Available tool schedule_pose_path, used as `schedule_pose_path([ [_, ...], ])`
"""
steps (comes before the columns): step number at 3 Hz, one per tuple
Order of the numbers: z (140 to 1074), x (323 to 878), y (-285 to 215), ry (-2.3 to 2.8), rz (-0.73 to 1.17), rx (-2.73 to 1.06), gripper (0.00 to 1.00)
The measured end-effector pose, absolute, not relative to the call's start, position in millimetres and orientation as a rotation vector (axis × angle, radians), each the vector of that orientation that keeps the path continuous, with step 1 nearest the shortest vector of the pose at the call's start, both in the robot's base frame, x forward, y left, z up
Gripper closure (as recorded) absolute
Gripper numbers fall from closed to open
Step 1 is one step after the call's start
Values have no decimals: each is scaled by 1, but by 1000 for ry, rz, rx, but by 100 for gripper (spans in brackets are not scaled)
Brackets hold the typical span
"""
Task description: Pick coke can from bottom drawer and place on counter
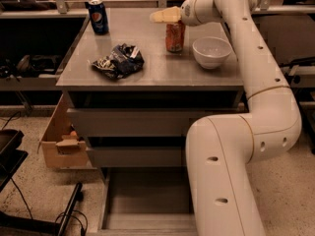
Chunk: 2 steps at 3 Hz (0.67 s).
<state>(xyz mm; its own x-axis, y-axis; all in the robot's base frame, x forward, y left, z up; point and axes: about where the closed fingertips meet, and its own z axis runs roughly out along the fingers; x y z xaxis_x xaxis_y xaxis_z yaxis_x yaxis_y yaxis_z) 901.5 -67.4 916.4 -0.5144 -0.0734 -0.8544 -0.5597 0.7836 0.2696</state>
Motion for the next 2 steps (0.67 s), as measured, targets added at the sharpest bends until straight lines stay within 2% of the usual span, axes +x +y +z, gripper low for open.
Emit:
schedule_pose_path([
  [2,992,831,-119,2155,497,-533,0],
])
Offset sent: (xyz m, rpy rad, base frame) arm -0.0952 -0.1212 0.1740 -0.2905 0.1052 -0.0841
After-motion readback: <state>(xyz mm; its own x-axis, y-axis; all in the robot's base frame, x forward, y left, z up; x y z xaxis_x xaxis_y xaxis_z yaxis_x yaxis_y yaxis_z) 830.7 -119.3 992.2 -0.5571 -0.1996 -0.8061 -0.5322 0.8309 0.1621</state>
